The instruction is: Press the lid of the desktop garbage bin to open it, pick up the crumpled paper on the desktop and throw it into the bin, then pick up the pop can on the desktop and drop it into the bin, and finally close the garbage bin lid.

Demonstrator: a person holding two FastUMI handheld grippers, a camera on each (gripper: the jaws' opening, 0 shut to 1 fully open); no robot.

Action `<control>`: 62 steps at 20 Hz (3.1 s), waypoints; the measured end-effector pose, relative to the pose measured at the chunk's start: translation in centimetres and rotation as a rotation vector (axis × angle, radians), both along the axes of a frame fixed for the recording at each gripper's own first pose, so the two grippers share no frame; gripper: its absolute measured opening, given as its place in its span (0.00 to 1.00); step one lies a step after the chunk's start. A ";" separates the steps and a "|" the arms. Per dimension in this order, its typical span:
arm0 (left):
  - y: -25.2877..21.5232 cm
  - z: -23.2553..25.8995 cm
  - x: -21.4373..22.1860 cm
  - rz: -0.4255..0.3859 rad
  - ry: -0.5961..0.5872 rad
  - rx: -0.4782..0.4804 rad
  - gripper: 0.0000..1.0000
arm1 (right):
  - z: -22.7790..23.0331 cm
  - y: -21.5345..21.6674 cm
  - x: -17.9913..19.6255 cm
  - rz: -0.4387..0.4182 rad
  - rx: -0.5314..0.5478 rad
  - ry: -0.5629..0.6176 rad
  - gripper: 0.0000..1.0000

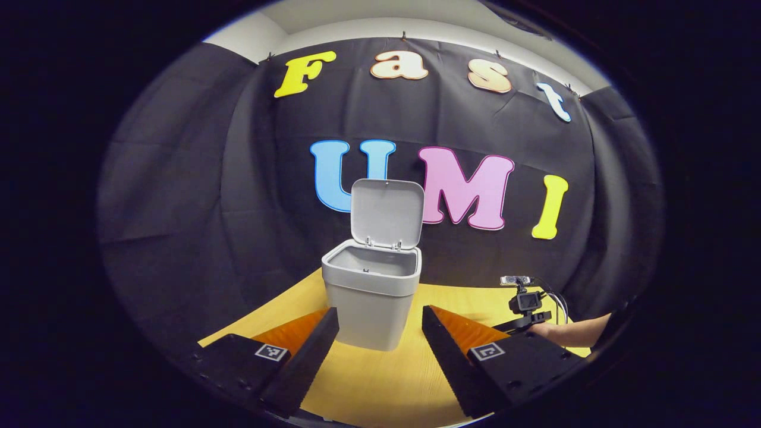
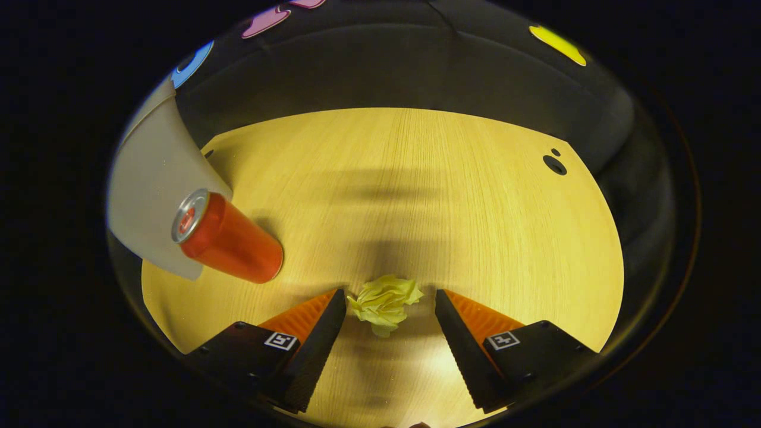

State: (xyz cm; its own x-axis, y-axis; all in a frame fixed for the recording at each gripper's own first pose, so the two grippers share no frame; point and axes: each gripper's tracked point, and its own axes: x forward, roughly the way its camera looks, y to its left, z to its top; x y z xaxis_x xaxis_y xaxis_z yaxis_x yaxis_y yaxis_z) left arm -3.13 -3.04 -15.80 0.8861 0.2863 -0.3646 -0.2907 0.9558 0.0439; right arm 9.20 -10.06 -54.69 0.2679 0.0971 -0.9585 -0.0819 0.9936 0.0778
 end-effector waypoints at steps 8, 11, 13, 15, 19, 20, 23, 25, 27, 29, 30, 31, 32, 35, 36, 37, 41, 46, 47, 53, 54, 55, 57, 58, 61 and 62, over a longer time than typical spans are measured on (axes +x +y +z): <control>-1.0 0.3 1.4 -0.042 0.009 0.076 0.95 | -0.4 0.1 0.1 0.001 -0.012 -0.004 0.69; -1.6 0.6 1.6 -0.069 0.008 0.088 0.95 | -0.3 -0.1 -0.1 0.020 -0.009 -0.004 0.47; -2.2 0.6 1.7 -0.086 0.007 0.080 0.95 | 0.1 -0.1 -0.5 0.031 -0.005 0.002 0.41; -2.7 0.5 1.8 -0.105 0.003 0.071 0.95 | 1.3 -0.3 -0.3 0.036 -0.003 -0.025 0.41; -3.4 -0.5 2.2 -0.132 0.009 0.018 0.95 | 6.0 -1.2 1.8 -0.001 0.008 -0.143 0.40; -3.6 -0.6 2.1 -0.135 0.008 0.007 0.95 | 7.4 -1.2 2.2 -0.001 0.016 -0.167 0.40; -3.6 -1.5 1.6 -0.156 0.016 0.008 0.95 | 12.9 -0.4 4.2 0.060 0.027 -0.267 0.40; -3.5 -2.1 1.2 -0.172 0.028 0.023 0.95 | 16.9 1.1 5.6 0.137 0.036 -0.335 0.40; -3.3 -2.6 0.8 -0.177 0.039 0.022 0.95 | 21.4 3.4 7.9 0.189 0.066 -0.416 0.40; -2.9 -2.7 0.5 -0.179 0.039 0.034 0.95 | 25.5 6.4 10.0 0.253 0.094 -0.494 0.40; -2.8 -2.6 0.3 -0.188 0.037 0.048 0.96 | 27.5 8.3 10.7 0.289 0.109 -0.526 0.40; -2.7 -2.5 0.2 -0.201 0.039 0.064 0.95 | 29.5 10.5 11.1 0.321 0.131 -0.555 0.40; -2.6 -2.5 -0.1 -0.209 0.042 0.080 0.96 | 30.9 12.7 11.4 0.352 0.163 -0.575 0.40; -1.4 -1.8 -0.8 -0.194 0.032 0.085 0.95 | 34.2 19.4 11.6 0.442 0.244 -0.605 0.40; -0.7 -1.6 -1.1 -0.176 0.024 0.081 0.95 | 34.5 21.6 11.9 0.469 0.258 -0.612 0.40; -0.1 -1.5 -1.4 -0.160 0.023 0.078 0.95 | 34.4 24.3 12.0 0.495 0.274 -0.612 0.40; 3.0 -1.1 -3.0 -0.078 0.025 0.095 0.95 | 33.3 32.2 10.9 0.577 0.314 -0.580 0.40; 6.3 0.0 -5.6 0.028 0.000 0.106 0.95 | 31.9 37.6 9.9 0.617 0.337 -0.532 0.40; 6.9 -0.2 -6.0 0.041 0.006 0.109 0.95 | 31.2 38.1 9.7 0.625 0.329 -0.528 0.27; 7.9 -0.4 -6.8 0.057 0.015 0.099 0.95 | 30.2 38.3 10.3 0.589 0.313 -0.516 0.52; 7.9 -0.6 -6.6 0.053 0.019 0.097 0.95 | 30.2 38.2 10.4 0.587 0.317 -0.515 0.60; 7.9 -0.6 -6.5 0.048 0.019 0.094 0.95 | 30.2 37.9 10.8 0.577 0.309 -0.523 0.67; 7.7 -0.7 -6.3 0.036 0.018 0.085 0.95 | 30.7 37.4 11.0 0.570 0.308 -0.539 0.89; 7.4 -0.9 -6.0 0.028 0.018 0.080 0.95 | 31.2 36.9 11.2 0.557 0.304 -0.553 0.99; 6.8 -2.1 -5.0 -0.006 0.027 0.057 0.95 | 33.6 34.8 11.8 0.504 0.296 -0.626 0.98; 6.4 -2.7 -4.6 -0.024 0.032 0.044 0.95 | 34.5 33.7 12.0 0.486 0.292 -0.653 0.98</control>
